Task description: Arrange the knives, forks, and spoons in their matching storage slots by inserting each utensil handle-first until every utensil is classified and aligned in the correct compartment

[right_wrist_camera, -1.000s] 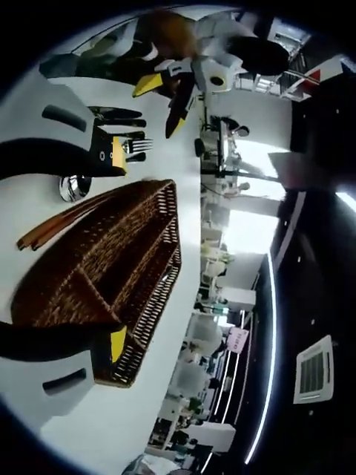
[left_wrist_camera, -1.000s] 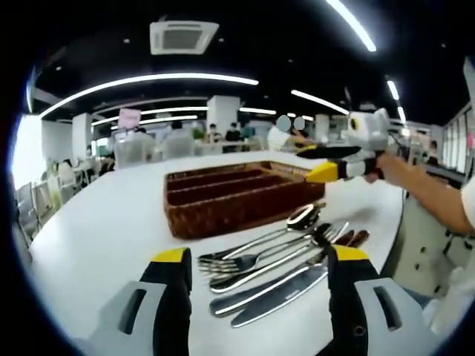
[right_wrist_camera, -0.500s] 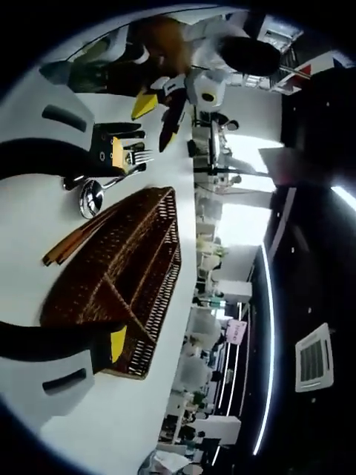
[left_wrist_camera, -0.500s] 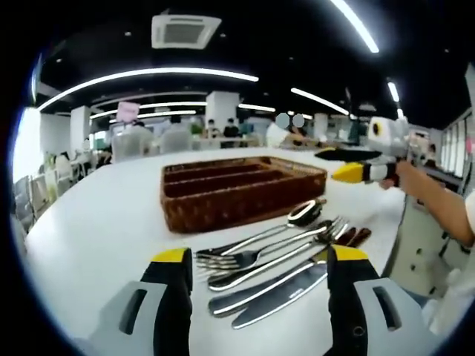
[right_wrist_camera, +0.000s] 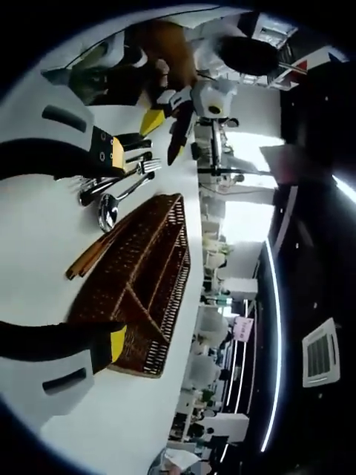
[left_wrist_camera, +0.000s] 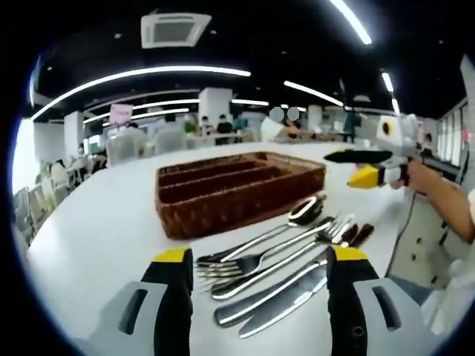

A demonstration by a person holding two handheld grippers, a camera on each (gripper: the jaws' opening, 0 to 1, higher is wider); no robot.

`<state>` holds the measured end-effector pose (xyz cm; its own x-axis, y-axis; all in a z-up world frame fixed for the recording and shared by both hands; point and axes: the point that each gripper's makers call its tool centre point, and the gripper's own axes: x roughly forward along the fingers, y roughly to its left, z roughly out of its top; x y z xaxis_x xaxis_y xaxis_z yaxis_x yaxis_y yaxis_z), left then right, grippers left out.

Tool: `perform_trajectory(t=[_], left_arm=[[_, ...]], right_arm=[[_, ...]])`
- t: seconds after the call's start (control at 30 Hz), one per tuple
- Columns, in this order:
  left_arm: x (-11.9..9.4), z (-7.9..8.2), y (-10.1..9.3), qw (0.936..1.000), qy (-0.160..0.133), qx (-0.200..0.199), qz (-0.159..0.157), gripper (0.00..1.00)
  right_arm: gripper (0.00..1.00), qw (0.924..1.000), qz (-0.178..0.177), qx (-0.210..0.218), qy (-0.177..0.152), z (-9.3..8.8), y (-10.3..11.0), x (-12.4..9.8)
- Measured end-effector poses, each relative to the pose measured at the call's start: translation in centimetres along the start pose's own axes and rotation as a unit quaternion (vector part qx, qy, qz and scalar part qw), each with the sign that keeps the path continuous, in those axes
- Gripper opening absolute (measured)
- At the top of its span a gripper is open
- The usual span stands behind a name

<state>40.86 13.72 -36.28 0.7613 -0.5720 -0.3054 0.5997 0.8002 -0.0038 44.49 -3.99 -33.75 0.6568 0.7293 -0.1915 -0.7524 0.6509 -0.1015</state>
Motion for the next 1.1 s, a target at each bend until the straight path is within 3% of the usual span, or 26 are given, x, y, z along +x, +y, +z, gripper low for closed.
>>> perform_trajectory(t=[0.27, 0.63, 1.1], left_arm=[[0.5, 0.0, -0.2, 0.9997, 0.011, 0.018, -0.009, 0.73], [1.7, 0.1, -0.2, 0.9976, 0.035, 0.051, -0.033, 0.72], [2.8, -0.2, -0.8, 0.9941, 0.062, 0.063, -0.063, 0.67]], right_arm=[[0.82, 0.9997, -0.005, -0.012, 0.023, -1.0, 0.7, -0.9], [0.82, 0.9998, -0.006, -0.002, 0.019, -1.3, 2.0, -2.4], [0.82, 0.9997, -0.011, 0.010, 0.018, -2.2, 2.3, -3.3]])
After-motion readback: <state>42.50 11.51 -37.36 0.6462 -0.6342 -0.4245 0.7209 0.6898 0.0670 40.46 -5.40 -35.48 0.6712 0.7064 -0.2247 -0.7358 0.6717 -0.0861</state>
